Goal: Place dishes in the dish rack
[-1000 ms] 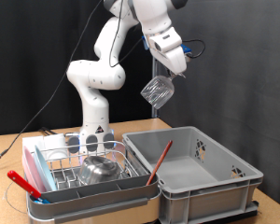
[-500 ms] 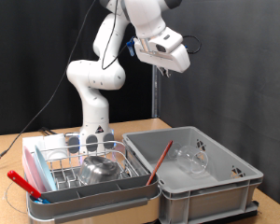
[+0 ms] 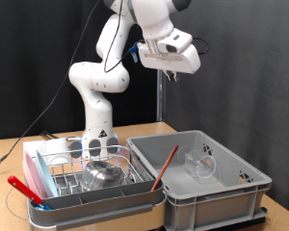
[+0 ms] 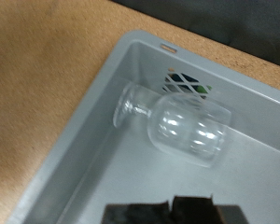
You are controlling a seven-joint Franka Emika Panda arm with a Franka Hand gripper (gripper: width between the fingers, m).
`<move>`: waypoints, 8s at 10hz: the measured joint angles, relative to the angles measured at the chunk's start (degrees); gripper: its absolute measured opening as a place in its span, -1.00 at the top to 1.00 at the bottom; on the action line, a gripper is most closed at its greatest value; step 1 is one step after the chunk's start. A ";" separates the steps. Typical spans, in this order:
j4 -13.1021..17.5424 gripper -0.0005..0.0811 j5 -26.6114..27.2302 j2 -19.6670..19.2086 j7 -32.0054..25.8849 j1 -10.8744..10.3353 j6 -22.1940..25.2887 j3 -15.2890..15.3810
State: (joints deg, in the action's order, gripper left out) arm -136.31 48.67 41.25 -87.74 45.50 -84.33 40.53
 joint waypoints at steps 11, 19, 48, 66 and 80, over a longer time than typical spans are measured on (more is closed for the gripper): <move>-2.18 0.98 -14.53 -3.34 -29.65 -1.36 -7.74 6.05; -6.56 0.98 -11.62 0.91 -32.20 -3.67 -8.40 5.56; -22.84 -1.00 1.44 1.54 -61.49 -16.71 -35.83 16.53; -19.44 -1.00 14.85 -20.78 -62.66 5.14 -55.72 47.11; -17.34 -0.76 14.75 -23.84 -64.44 25.26 -59.95 66.53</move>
State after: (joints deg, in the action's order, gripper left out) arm -153.65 63.41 17.41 -152.18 70.75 -144.28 107.06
